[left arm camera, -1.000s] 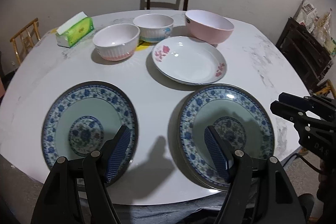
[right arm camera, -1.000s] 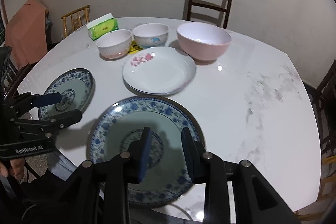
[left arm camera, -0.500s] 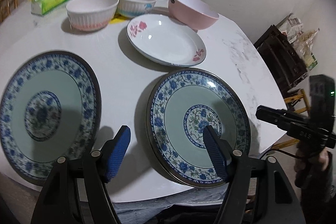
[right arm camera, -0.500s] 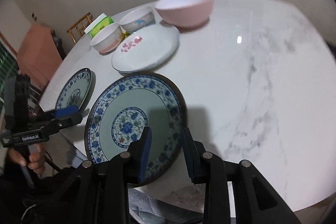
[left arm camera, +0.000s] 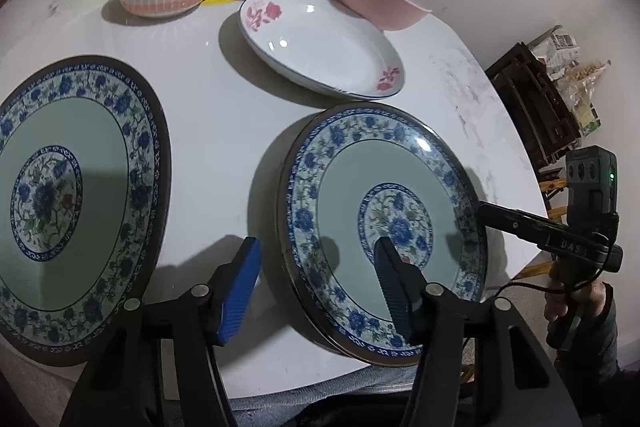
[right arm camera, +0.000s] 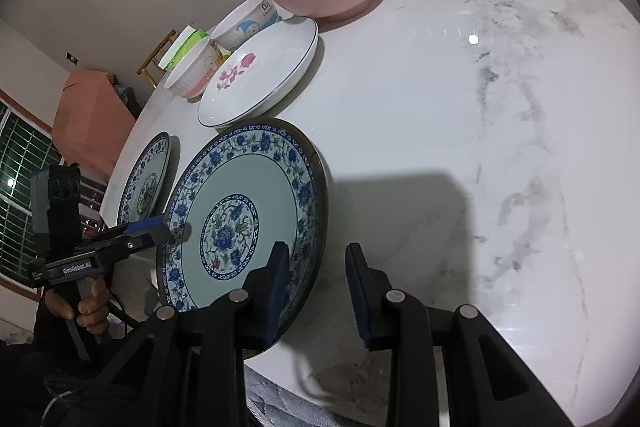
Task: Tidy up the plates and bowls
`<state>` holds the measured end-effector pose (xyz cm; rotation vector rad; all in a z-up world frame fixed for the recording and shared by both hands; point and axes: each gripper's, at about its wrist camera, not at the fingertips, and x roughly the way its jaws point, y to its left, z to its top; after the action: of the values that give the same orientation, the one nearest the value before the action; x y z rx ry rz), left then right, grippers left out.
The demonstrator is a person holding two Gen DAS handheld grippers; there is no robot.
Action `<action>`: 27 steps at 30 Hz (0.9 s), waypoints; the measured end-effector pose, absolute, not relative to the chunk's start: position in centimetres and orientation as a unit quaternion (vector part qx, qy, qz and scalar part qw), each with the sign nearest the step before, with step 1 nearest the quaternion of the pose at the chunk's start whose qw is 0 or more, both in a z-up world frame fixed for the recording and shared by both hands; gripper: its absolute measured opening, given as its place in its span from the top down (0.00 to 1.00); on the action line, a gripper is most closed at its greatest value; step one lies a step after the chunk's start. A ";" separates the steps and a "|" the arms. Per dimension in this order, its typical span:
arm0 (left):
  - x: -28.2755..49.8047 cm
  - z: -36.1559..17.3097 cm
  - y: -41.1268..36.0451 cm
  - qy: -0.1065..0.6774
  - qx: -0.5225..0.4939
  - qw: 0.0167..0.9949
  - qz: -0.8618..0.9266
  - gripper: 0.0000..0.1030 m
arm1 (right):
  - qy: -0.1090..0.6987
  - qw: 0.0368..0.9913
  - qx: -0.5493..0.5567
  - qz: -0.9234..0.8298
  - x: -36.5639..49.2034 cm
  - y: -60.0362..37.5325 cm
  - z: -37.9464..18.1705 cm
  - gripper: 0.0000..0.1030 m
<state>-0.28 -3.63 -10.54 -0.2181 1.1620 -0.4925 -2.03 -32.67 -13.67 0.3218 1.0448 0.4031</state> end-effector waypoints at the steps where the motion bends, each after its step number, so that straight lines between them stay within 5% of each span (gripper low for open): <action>1: -0.2 -10.7 -3.6 0.545 -0.105 0.799 -0.231 0.50 | 0.494 0.834 0.154 0.193 -2.0 -32.7 -13.8 0.71; 18: 0.3 -11.2 -3.5 0.548 -0.107 0.794 -0.241 0.71 | 0.486 0.826 0.182 0.220 -1.7 -33.2 -14.6 0.71; 27: 0.3 -11.4 -3.4 0.543 -0.093 0.804 -0.224 0.84 | 0.486 0.832 0.173 0.204 -2.3 -32.8 -14.7 0.86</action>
<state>0.33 -3.43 -11.36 -0.1991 1.1635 -0.4809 -2.27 -32.83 -14.69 0.3657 1.0301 0.4321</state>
